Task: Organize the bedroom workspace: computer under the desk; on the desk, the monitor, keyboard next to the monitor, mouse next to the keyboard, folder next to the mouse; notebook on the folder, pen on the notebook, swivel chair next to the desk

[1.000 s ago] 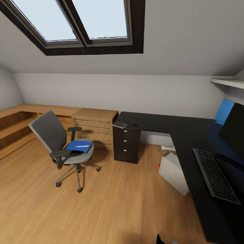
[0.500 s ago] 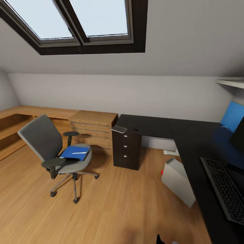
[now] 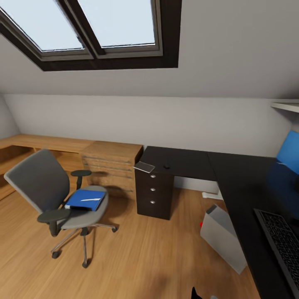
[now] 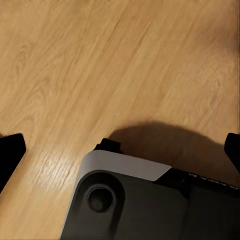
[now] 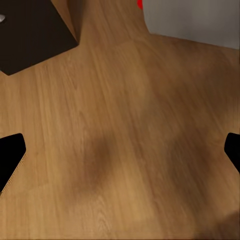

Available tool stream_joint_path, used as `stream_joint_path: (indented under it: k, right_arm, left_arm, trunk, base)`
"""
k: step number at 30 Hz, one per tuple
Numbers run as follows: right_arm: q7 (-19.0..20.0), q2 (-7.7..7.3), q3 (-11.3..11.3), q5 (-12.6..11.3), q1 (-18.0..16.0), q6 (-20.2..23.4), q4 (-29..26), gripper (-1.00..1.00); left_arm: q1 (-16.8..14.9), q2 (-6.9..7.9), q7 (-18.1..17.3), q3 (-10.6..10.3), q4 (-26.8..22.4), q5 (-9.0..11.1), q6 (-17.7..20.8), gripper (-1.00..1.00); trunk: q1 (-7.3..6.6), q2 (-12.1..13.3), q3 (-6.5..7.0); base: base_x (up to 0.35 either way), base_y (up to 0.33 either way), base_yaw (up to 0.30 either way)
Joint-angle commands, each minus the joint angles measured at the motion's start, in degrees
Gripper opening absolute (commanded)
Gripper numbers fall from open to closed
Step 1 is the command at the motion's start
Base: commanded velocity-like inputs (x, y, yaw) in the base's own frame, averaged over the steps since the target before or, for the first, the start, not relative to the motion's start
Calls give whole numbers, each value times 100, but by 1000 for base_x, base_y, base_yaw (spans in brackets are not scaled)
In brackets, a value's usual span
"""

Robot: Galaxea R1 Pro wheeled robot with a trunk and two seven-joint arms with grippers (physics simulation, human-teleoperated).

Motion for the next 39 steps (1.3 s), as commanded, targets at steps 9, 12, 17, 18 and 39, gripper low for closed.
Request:
stream_joint_path:
  k: [9,12,17,18,39]
  right_arm:
    - [19,-10,-15,-5,-3,-8,3,100]
    - [19,-12,-12,-5,-4,-7,3,100]
    - [19,-12,-12,-5,-2,-7,3,100]
    - [19,-12,-12,-5,-3,-7,3,100]
    - [35,-16,-6,3,-4,-7,-16,100]
  left_arm:
    - [-3,2,42,-49,-1,44,-22,100]
    - [-3,5,42,-49,-1,43,-22,100]
    - [-3,10,42,-49,-1,43,-22,100]
    - [-3,11,42,-49,-1,43,-22,100]
    - [-3,15,42,-47,-1,43,-22,100]
  trunk:
    - [-194,358,161]
    - [-260,479,215]
    - [-370,679,304]
    - [-392,719,322]
    - [-853,1562,699]
  base:
    - [333,-129,0]
    - [333,-96,0]
    - [333,-11,0]
    - [337,0,0]
    - [338,0,0]
